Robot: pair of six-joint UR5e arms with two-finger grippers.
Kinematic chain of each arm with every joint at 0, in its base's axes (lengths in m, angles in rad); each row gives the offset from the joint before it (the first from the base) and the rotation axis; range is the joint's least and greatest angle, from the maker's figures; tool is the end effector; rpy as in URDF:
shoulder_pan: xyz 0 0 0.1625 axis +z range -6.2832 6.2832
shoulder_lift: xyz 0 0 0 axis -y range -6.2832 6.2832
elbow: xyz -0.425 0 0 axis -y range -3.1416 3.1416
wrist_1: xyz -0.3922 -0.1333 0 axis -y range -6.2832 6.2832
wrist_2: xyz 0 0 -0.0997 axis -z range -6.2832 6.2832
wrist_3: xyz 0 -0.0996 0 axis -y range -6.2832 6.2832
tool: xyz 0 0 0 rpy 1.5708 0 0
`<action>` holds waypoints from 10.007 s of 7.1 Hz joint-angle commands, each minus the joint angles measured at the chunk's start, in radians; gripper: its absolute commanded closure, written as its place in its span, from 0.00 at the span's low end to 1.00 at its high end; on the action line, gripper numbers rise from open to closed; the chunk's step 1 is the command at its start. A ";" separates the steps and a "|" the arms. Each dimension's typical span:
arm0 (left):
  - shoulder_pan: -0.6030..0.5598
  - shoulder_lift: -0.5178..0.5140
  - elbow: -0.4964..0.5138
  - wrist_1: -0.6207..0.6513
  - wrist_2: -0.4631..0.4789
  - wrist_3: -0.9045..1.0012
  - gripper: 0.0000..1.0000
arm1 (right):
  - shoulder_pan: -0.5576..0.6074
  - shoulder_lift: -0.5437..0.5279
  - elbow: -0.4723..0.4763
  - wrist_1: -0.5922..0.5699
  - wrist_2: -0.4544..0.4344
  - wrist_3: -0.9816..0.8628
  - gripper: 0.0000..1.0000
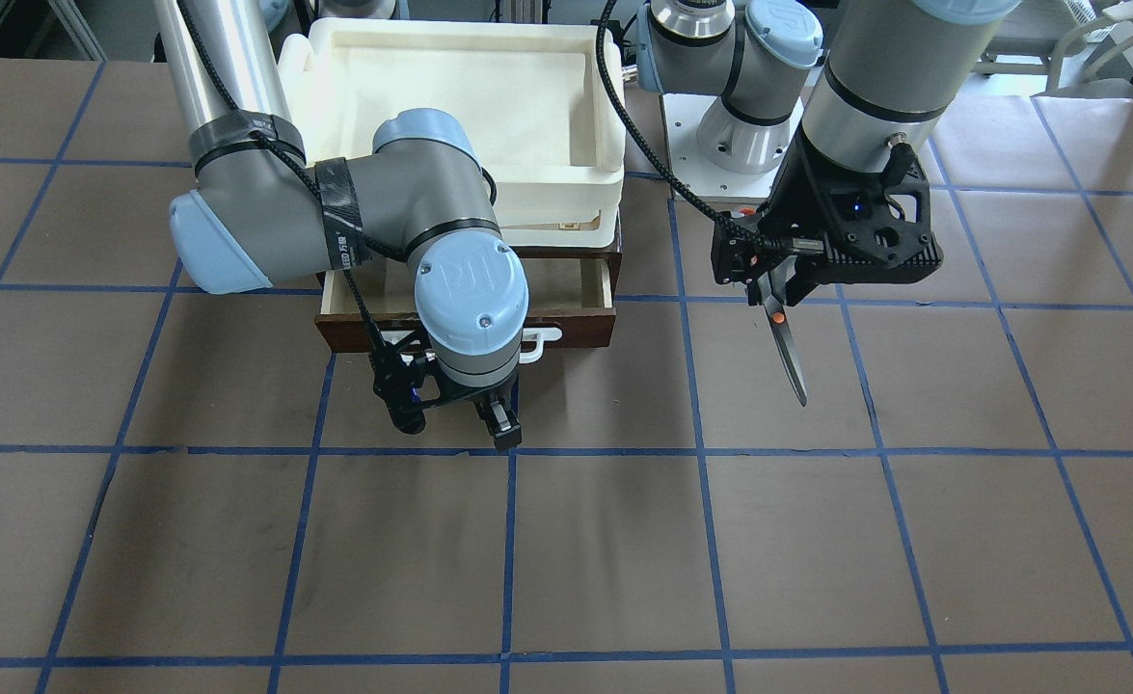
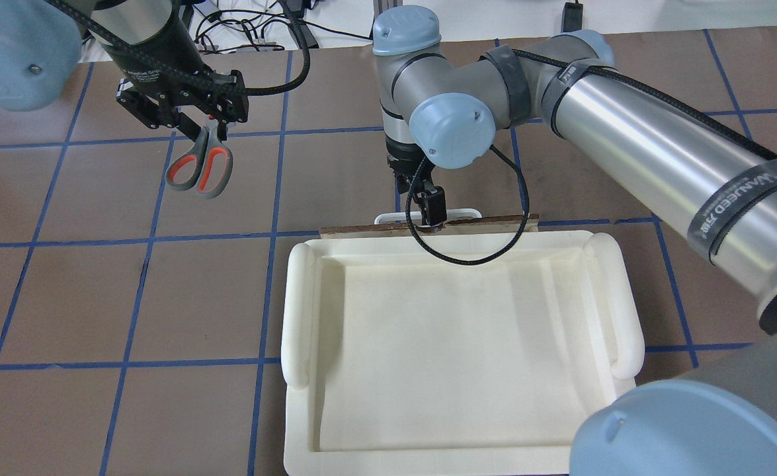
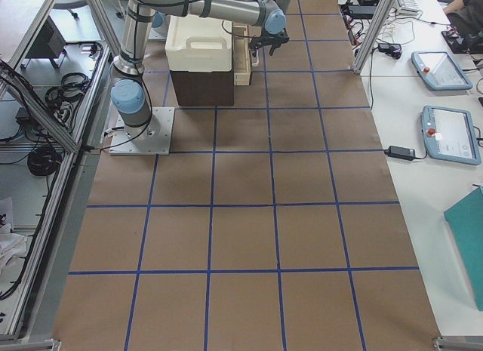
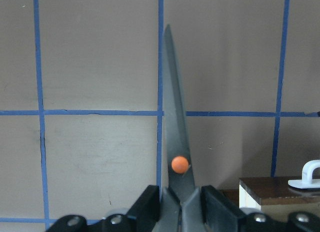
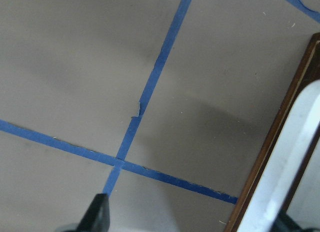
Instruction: Place scissors in drawer with both arms
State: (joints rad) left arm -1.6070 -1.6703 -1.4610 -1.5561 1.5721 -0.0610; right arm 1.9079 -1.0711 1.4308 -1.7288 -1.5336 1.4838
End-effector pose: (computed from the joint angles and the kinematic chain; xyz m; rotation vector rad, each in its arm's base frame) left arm -0.1525 -0.5314 0.4924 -0.0390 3.1410 -0.0393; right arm 0.3438 -0.5667 0.2800 -1.6301 -2.5142 -0.2300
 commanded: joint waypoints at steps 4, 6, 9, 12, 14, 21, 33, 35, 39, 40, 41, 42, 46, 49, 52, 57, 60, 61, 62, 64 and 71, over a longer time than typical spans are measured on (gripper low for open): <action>-0.002 0.014 -0.002 -0.001 -0.007 0.000 0.72 | -0.019 0.025 -0.061 -0.003 -0.014 -0.036 0.00; -0.002 0.021 -0.002 -0.001 -0.024 0.000 0.71 | -0.021 0.033 -0.069 -0.005 -0.014 -0.054 0.00; -0.002 0.023 -0.002 -0.001 -0.029 0.003 0.71 | -0.023 0.065 -0.116 -0.005 -0.013 -0.063 0.00; -0.002 0.021 -0.002 -0.001 -0.030 0.001 0.71 | -0.035 0.080 -0.136 -0.012 -0.013 -0.083 0.00; -0.002 0.020 -0.002 -0.001 -0.030 0.001 0.71 | -0.041 0.086 -0.139 -0.015 -0.013 -0.108 0.00; -0.004 0.021 0.001 0.001 -0.033 0.001 0.71 | -0.046 0.094 -0.159 -0.031 -0.008 -0.137 0.00; -0.010 0.029 0.007 0.002 -0.070 0.242 0.69 | -0.271 -0.282 -0.127 0.124 -0.077 -1.444 0.00; -0.004 0.032 0.007 -0.002 -0.052 0.500 0.69 | -0.290 -0.285 -0.127 0.126 -0.065 -1.455 0.00; -0.019 0.015 0.005 -0.025 -0.033 1.076 0.70 | -0.283 -0.305 -0.124 0.117 -0.068 -1.445 0.00; -0.028 0.015 0.005 -0.048 -0.024 1.149 0.70 | -0.283 -0.305 -0.124 0.117 -0.069 -1.444 0.00; -0.033 0.014 0.007 -0.050 -0.020 1.269 0.70 | -0.283 -0.305 -0.124 0.120 -0.065 -1.445 0.00; -0.034 0.008 0.007 -0.053 -0.020 1.335 0.71 | -0.283 -0.319 -0.124 0.121 -0.062 -1.445 0.00; -0.085 -0.012 0.007 -0.041 -0.033 1.434 0.74 | -0.290 -0.340 -0.107 0.168 -0.043 -1.455 0.00; -0.226 -0.061 0.016 -0.024 -0.038 1.368 0.76 | -0.293 -0.368 -0.087 0.173 -0.017 -1.455 0.00; -0.324 -0.152 0.045 0.014 -0.081 1.304 0.77 | -0.293 -0.374 -0.078 0.175 -0.008 -1.455 0.00; -0.433 -0.285 0.045 0.107 -0.086 1.210 0.80 | -0.297 -0.375 -0.053 0.164 -0.019 -1.456 0.00; -0.459 -0.302 0.031 0.137 -0.165 1.190 0.80 | -0.297 -0.385 -0.053 0.169 -0.019 -1.455 0.00; -0.464 -0.308 0.027 0.139 -0.162 1.182 0.79 | -0.297 -0.385 -0.053 0.167 -0.019 -1.455 0.00; -0.465 -0.313 0.025 0.137 -0.159 1.182 0.79 | -0.297 -0.385 -0.053 0.167 -0.020 -1.455 0.00; -0.478 -0.312 0.025 0.137 -0.155 1.173 0.56 | -0.297 -0.385 -0.053 0.169 -0.022 -1.455 0.00; -0.382 -0.247 0.042 0.113 -0.049 1.159 0.00 | -0.297 -0.385 -0.052 0.172 -0.022 -1.453 0.00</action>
State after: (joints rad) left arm -2.0426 -1.9344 -1.4209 -1.4333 1.4843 1.1059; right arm 1.6107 -1.4558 1.3790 -1.5587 -1.5534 0.0308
